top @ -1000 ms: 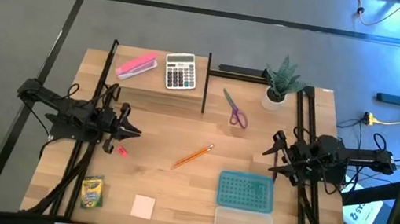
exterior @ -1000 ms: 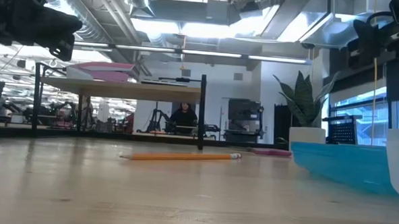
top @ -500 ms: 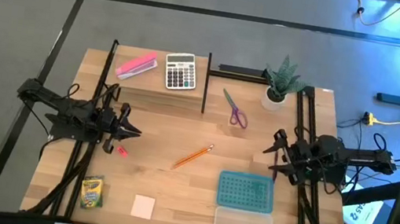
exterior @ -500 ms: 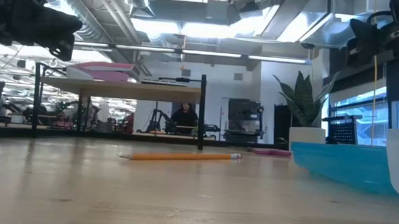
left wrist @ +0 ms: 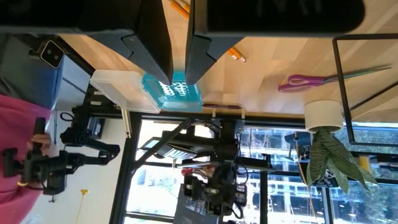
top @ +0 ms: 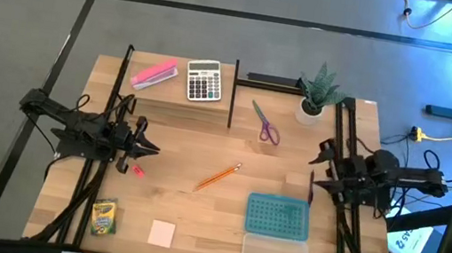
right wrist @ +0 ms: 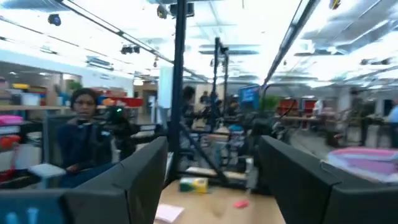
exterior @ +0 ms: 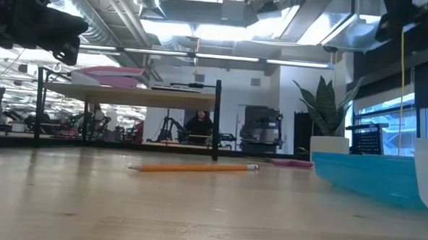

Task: Pack school essentials
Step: Put the violet scissors into the blue supply box

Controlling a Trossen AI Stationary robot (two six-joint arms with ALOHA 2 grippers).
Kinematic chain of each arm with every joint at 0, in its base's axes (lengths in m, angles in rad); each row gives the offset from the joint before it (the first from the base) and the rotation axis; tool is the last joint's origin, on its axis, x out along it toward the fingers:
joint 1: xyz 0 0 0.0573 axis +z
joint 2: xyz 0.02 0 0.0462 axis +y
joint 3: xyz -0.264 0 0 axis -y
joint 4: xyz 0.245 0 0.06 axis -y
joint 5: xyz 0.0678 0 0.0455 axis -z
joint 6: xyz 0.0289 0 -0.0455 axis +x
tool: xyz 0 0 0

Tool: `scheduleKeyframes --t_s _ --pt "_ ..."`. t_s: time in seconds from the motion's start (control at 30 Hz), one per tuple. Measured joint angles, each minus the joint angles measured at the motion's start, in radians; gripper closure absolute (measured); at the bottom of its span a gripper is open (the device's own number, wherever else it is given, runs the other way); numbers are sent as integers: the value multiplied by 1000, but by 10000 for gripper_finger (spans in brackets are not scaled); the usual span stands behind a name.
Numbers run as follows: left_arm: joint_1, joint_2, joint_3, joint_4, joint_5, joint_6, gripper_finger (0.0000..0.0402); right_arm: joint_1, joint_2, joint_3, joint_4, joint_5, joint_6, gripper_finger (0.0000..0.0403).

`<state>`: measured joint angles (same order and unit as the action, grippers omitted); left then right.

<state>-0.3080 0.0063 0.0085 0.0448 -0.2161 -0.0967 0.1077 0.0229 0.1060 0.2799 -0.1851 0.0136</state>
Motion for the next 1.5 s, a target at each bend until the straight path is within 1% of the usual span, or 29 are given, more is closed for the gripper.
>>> scheduleKeyframes --t_s 0.1,0.13,0.23,0.3,0.37,0.47,0.57,0.73,0.8,0.9,1.03,1.1,1.17,1.27,1.37,1.43,1.5 --pt "0 0 0 0 0 0 364 0 26 77 -102 90 -2 146" --pt "0 0 0 0 0 0 364 0 42 106 -150 110 -24 146" --pt "0 0 0 0 0 0 364 0 106 210 -304 133 -105 146" --pt "0 0 0 0 0 0 364 0 168 289 -403 175 -103 146" --pt "0 0 0 0 0 0 364 0 243 360 -493 205 -68 146" --pt "0 0 0 0 0 0 364 0 375 459 -563 202 -38 146" --pt "0 0 0 0 0 0 364 0 508 553 -635 202 31 146" --pt "0 0 0 0 0 0 364 0 703 707 -814 205 271 146" --pt "0 0 0 0 0 0 364 0 765 758 -857 227 354 146" --pt "0 0 0 0 -2 0 364 0 841 822 -926 272 433 146" --pt "0 0 0 4 -28 1 364 -25 901 901 -1043 274 541 146" --pt "0 0 0 9 -59 16 364 -42 916 935 -1105 260 579 146" --pt "0 0 0 42 -100 26 364 -60 925 969 -1142 240 585 146" --pt "0 0 4 132 -111 31 364 -81 923 1002 -1177 236 584 146" --pt "0 0 55 120 -122 54 364 -112 922 1026 -1203 236 584 146" --pt "0 9 108 92 -160 56 364 -131 921 1033 -1203 235 601 146" --pt "0 33 175 33 -194 65 364 -149 922 1034 -1203 210 610 146"
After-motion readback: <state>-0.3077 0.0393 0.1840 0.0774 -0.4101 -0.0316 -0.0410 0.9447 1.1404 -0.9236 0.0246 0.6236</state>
